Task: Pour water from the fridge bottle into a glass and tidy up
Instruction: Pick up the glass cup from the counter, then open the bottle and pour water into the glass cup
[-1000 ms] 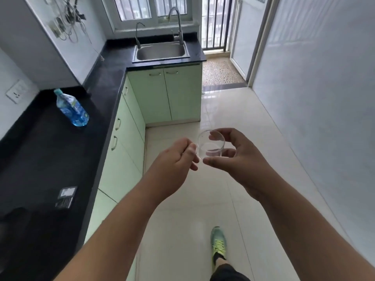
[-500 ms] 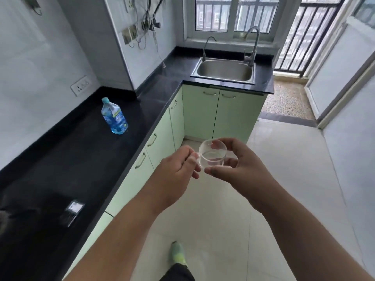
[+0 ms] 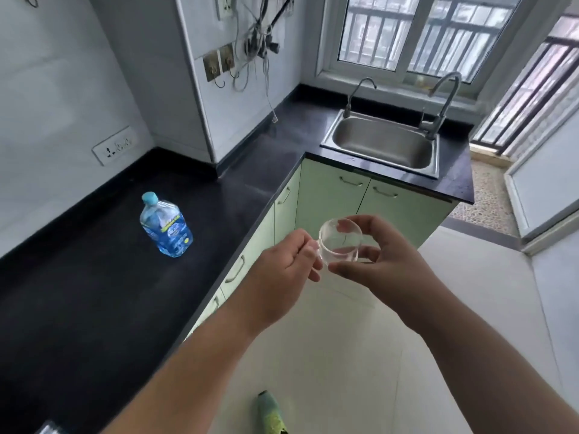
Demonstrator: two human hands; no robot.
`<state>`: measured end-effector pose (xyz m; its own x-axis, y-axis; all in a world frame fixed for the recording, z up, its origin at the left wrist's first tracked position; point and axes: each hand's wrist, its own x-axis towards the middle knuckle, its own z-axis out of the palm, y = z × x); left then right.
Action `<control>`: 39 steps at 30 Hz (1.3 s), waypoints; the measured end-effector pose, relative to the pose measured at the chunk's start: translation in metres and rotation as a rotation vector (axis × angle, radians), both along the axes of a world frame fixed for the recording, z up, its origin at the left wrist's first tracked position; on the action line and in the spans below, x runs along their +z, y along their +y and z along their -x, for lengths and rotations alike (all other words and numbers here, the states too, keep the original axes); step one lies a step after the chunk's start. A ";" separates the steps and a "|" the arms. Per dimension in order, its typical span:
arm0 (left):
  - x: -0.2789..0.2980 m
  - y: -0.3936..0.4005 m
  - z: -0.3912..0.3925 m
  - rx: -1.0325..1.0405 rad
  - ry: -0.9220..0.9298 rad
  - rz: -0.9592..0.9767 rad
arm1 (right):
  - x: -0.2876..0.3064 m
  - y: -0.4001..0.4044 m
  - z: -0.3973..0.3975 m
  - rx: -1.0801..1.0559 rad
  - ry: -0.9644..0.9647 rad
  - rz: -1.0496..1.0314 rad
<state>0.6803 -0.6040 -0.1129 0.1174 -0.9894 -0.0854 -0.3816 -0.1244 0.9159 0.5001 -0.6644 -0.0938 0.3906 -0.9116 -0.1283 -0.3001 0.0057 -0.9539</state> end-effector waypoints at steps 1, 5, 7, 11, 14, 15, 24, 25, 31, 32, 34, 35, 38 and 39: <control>0.002 -0.014 -0.008 0.009 -0.004 0.009 | 0.001 -0.014 -0.009 -0.002 -0.011 0.002; 0.008 -0.059 -0.048 0.069 -0.042 -0.004 | -0.001 -0.070 -0.050 0.057 -0.020 -0.029; 0.007 -0.072 -0.067 0.135 -0.042 -0.014 | -0.002 -0.096 -0.075 0.125 -0.020 -0.045; 0.004 -0.095 -0.105 0.364 0.021 -0.050 | -0.005 -0.149 -0.137 0.329 0.005 -0.045; 0.003 -0.099 -0.130 0.556 0.037 -0.074 | -0.007 -0.178 -0.186 0.521 0.033 -0.045; 0.003 -0.099 -0.137 0.629 0.051 -0.076 | -0.007 -0.186 -0.203 0.595 0.048 -0.028; -0.009 -0.089 -0.164 1.188 0.103 -0.059 | -0.014 -0.218 -0.320 1.171 0.059 0.047; -0.011 -0.085 -0.165 1.231 0.104 -0.067 | -0.018 -0.216 -0.330 1.216 0.062 0.052; -0.033 -0.055 -0.185 1.444 0.143 -0.090 | -0.054 -0.217 -0.396 1.271 0.234 0.403; -0.038 -0.050 -0.191 1.459 0.151 -0.111 | -0.060 -0.219 -0.408 1.243 0.281 0.467; -0.048 -0.041 -0.202 1.475 0.166 -0.147 | -0.069 -0.219 -0.430 1.220 0.402 0.531; -0.054 -0.038 -0.208 1.481 0.178 -0.153 | -0.074 -0.217 -0.439 1.226 0.463 0.547; -0.074 -0.031 -0.230 1.485 0.228 -0.181 | -0.089 -0.207 -0.462 1.253 0.582 0.569; -0.081 -0.029 -0.237 1.480 0.249 -0.189 | -0.094 -0.204 -0.467 1.264 0.613 0.568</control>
